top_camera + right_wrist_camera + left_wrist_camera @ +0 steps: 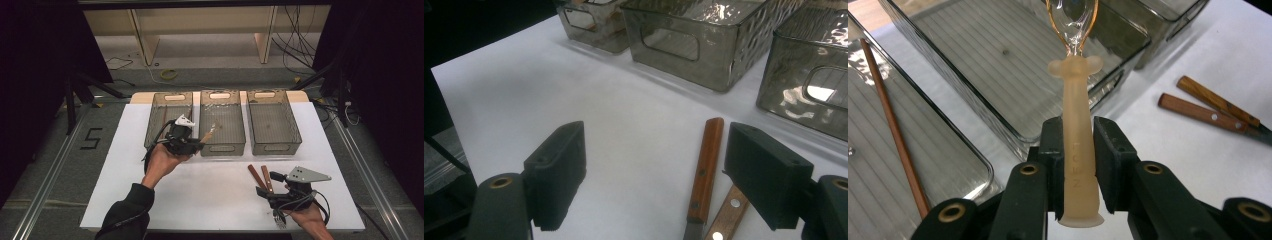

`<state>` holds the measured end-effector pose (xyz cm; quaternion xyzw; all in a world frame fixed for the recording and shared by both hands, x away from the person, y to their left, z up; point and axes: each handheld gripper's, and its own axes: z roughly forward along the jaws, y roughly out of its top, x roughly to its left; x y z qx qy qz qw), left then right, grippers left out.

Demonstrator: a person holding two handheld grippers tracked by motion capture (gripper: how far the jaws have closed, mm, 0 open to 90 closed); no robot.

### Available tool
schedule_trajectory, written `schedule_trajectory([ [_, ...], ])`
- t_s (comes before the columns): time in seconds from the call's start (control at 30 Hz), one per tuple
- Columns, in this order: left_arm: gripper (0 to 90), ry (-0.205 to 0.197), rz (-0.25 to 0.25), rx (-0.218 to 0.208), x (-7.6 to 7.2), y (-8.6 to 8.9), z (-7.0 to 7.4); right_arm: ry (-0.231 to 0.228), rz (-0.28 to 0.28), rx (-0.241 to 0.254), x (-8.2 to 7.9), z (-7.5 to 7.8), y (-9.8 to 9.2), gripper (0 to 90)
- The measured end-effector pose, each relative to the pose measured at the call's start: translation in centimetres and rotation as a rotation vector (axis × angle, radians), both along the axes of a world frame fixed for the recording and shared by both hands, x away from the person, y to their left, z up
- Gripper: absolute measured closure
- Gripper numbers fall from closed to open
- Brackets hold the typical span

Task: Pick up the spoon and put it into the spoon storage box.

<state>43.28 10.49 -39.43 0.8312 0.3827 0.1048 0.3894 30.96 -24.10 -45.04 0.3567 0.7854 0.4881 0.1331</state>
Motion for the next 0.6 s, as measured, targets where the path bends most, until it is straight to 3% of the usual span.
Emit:
schedule_trajectory([
  [0.6, 74.7, -0.015, 0.047, -0.023, 3.5, -1.0, 0.9, 0.005, 0.003, 0.003, 0.0, 0.0, 0.0, 25.4],
])
